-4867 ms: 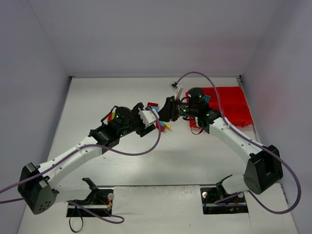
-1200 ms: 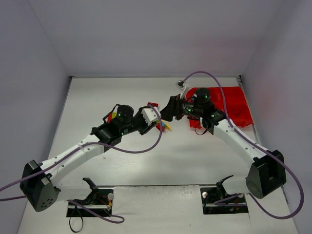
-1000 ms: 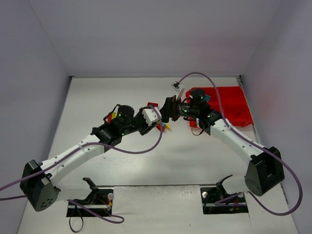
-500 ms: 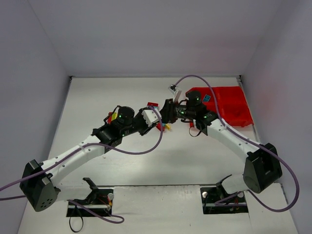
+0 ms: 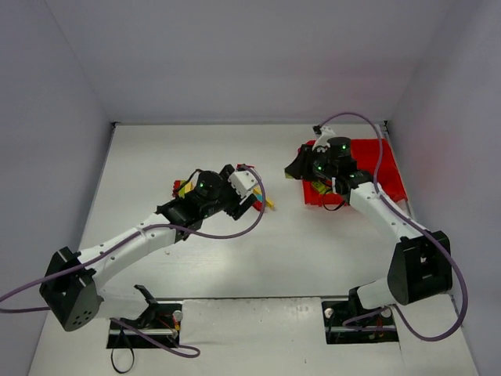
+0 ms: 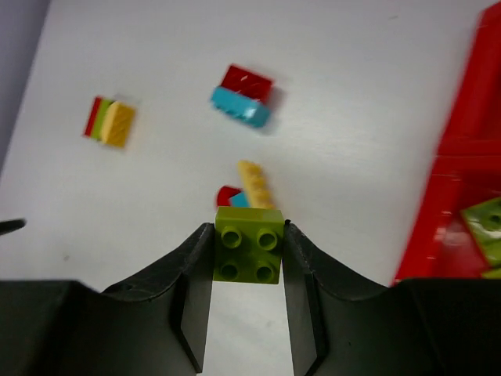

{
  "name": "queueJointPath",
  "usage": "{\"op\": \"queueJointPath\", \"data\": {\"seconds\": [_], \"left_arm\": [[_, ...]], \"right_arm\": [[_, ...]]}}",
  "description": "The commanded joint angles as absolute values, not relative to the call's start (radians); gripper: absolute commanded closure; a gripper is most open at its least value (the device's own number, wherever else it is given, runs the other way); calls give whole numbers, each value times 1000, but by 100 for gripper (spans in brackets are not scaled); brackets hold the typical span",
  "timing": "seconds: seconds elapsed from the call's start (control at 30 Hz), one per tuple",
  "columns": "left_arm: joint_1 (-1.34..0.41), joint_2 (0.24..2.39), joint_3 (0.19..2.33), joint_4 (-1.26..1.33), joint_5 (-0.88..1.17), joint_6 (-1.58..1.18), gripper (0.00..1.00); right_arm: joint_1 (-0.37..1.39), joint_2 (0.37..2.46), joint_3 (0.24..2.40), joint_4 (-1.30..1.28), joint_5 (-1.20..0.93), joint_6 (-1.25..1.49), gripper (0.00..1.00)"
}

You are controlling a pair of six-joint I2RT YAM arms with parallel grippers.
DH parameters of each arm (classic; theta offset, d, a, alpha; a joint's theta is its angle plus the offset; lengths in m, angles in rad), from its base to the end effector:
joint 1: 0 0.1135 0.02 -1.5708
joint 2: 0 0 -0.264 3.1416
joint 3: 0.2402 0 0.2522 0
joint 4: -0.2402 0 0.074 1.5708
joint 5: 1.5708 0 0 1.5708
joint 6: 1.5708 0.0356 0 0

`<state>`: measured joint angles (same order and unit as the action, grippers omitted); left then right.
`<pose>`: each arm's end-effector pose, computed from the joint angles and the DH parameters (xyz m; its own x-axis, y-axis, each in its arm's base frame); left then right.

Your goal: Sort the legos into containers by color

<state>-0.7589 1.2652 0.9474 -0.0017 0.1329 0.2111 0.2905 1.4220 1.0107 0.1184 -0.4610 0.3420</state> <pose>0.2114 -0.2069 0.3114 -0.0608 0.3439 -0.9370 0.8039 0.5733 0.1582 0.3124 0.1099 0.3011 -0.4835 0.1690 -0.8589 -0.5333 0.7212 0.4421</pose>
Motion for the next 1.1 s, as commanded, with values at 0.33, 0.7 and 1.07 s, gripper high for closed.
{"op": "queueJointPath", "data": {"seconds": [0.33,0.7,1.07], "left_arm": [[-723,1482,1222,-204,-325,-96,33],[-506,1523,1307,-360,-220,-265,29],[-293,1486,1247,-417,-63,-239,29]], "right_arm": [[204,1594,1155,74,158,227,91],[181,1644,1164,64,164,222,46],[186,1473,1098,80,-60,219,40]]}}
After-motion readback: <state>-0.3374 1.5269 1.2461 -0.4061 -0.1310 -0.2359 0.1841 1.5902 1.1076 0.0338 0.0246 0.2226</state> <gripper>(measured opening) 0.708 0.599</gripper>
